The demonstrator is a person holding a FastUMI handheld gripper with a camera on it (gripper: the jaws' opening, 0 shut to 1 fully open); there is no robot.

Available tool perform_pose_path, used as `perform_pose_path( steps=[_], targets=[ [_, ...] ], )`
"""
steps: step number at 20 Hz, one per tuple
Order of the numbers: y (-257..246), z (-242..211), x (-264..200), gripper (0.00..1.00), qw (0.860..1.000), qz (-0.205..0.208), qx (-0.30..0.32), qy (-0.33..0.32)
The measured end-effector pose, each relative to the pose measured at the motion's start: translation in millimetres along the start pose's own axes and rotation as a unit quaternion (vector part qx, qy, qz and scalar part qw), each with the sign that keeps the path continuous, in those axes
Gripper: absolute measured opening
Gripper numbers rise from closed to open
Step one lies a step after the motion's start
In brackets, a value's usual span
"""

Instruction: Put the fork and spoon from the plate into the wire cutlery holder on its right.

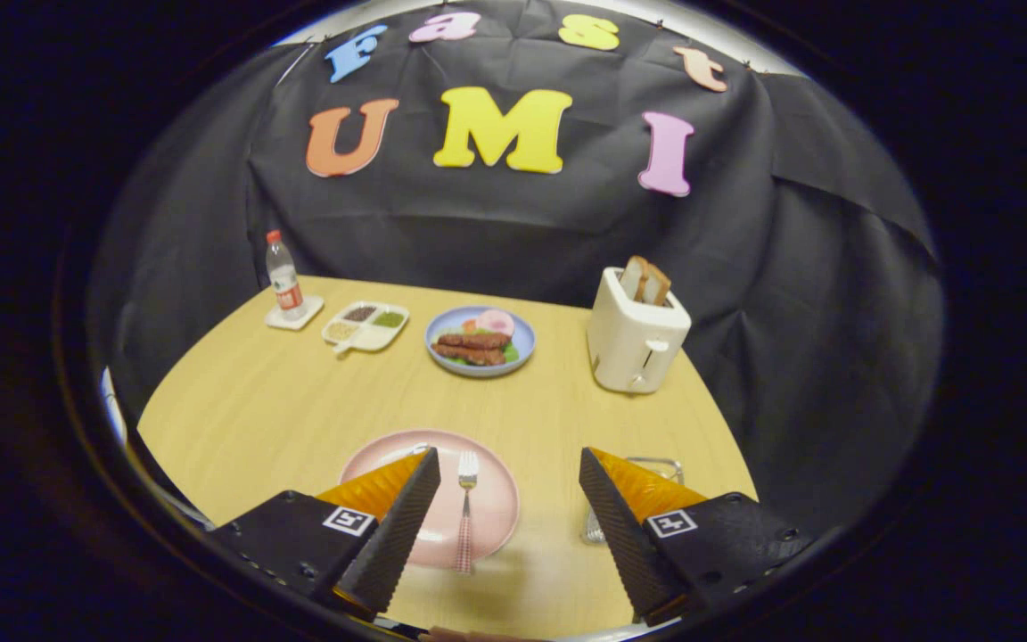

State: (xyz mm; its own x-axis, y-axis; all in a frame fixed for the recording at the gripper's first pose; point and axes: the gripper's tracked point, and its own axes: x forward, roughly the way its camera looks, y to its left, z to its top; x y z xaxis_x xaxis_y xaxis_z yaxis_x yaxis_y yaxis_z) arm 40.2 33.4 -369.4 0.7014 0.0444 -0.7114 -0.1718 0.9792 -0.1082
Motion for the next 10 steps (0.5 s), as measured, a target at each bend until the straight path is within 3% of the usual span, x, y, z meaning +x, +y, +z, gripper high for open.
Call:
perform_pose_path(
  steps=[6, 10],
  targets=[
    [18.3, -62.9, 37.8, 0.95, 0.997, 0.018, 0.014, 0.077],
    [30.5, -80.9, 57.9, 0.88, 0.995, 0.029, 0.008, 0.093]
  ],
)
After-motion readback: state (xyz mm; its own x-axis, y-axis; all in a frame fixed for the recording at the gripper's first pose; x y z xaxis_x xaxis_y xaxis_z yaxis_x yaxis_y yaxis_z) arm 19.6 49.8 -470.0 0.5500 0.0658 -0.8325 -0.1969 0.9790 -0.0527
